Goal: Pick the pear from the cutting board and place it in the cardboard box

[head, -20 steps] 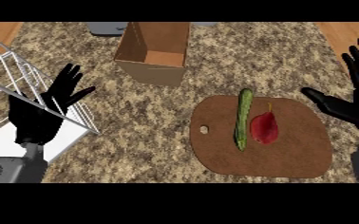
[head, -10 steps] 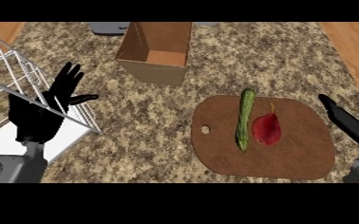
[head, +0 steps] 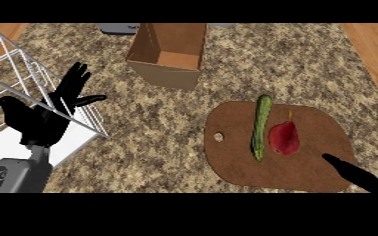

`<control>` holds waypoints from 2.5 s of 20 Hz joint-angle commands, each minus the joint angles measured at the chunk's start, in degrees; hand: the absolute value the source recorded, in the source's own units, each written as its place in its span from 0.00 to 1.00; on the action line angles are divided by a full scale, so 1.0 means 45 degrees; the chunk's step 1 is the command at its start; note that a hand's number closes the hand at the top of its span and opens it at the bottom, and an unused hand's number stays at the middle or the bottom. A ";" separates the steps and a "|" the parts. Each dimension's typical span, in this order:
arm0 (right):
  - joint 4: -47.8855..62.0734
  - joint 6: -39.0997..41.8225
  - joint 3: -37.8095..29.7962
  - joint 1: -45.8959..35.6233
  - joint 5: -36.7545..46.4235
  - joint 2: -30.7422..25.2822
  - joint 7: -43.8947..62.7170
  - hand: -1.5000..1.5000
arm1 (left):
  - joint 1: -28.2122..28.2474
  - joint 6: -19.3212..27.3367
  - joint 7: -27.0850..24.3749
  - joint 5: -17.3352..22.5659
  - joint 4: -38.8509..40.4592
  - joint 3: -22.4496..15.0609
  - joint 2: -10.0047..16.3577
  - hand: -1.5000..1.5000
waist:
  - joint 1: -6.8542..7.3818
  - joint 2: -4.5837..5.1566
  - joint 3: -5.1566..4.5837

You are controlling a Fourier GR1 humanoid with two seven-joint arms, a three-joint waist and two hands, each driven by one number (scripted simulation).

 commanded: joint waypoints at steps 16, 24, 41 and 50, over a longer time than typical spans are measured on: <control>-0.3716 0.3176 0.3164 -0.0086 0.2558 -0.1993 0.9685 0.00 | 0.0287 0.2125 -0.0726 -0.3170 0.1155 -0.0836 0.0472 0.50 | 0.0468 -0.0039 0.0182; -0.3593 0.3523 0.4021 -0.0875 0.3840 -0.1595 1.1961 0.00 | 0.0817 0.2365 -0.0714 -0.3333 0.0898 -0.0999 0.0328 0.50 | 0.0496 -0.0094 0.0212; -0.2815 0.3876 0.4206 -0.2035 0.4728 -0.0441 1.2257 0.00 | 0.1254 0.2447 -0.1356 -0.3800 0.1159 -0.0805 0.0158 0.50 | 0.0243 -0.0080 0.0218; -0.1532 0.3442 0.4584 -0.2396 0.5453 0.0624 1.1841 0.00 | 0.0945 0.2844 -0.1095 -0.4498 0.1434 -0.0736 -0.0476 0.50 | 0.0168 -0.0055 0.0219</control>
